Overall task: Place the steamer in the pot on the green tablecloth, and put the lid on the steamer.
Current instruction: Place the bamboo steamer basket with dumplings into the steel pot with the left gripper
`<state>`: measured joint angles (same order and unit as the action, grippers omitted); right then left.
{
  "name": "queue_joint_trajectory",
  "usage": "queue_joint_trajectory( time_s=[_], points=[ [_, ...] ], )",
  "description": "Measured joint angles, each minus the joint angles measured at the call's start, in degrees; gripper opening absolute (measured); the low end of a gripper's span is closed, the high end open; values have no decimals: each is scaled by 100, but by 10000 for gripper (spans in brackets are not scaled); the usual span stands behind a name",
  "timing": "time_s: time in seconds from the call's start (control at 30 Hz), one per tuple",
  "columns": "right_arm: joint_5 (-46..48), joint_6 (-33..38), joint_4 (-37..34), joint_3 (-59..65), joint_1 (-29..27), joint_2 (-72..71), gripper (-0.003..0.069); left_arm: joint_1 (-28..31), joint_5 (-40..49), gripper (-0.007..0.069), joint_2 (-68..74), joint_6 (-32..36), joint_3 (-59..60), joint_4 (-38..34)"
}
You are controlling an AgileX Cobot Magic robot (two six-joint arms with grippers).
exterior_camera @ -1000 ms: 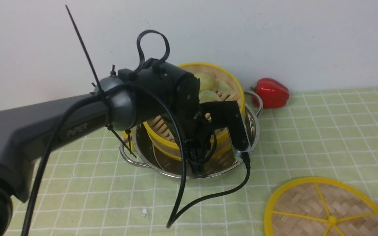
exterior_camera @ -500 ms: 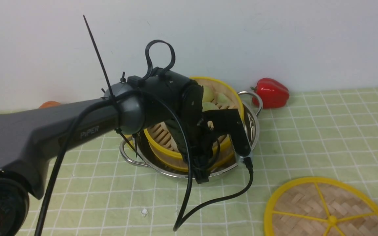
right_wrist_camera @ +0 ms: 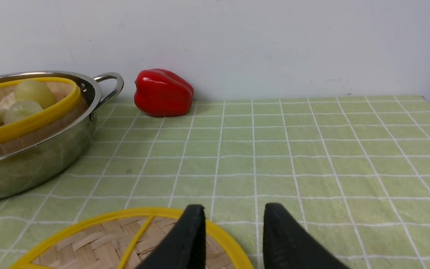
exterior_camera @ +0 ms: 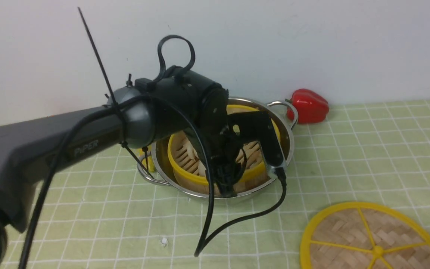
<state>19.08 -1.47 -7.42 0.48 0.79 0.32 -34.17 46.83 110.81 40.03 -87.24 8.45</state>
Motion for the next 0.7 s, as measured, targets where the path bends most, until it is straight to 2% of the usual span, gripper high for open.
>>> queue_joint_trajectory(
  time_s=[0.2, 0.33, 0.4, 0.43, 0.47, 0.53, 0.57, 0.67, 0.7],
  points=[
    [0, 0, 0, 0, 0, 0, 240, 0, 111, 430, -844, -655, -37, 525],
    [0, 0, 0, 0, 0, 0, 240, 25, 935, 430, -1582, -2018, -43, 1240],
    [0, 0, 0, 0, 0, 0, 240, 126, 1547, 422, -1885, -2977, -43, 1522],
    [0, 0, 0, 0, 0, 0, 240, 138, 1656, 417, -1935, -3055, -43, 1564],
    [0, 0, 0, 0, 0, 0, 240, 280, 1985, 393, -2100, -3538, -43, 1719],
    [0, 0, 0, 0, 0, 0, 240, 419, 2141, 362, -2238, -3884, -43, 1838],
    [0, 0, 0, 0, 0, 0, 240, 666, 2231, 303, -2466, -4112, -43, 1982],
    [0, 0, 0, 0, 0, 0, 240, 1088, 2240, 209, -2831, -4254, -37, 1997],
    [0, 0, 0, 0, 0, 0, 240, 1388, 2244, 153, -3083, -4271, -37, 1874]
  ],
)
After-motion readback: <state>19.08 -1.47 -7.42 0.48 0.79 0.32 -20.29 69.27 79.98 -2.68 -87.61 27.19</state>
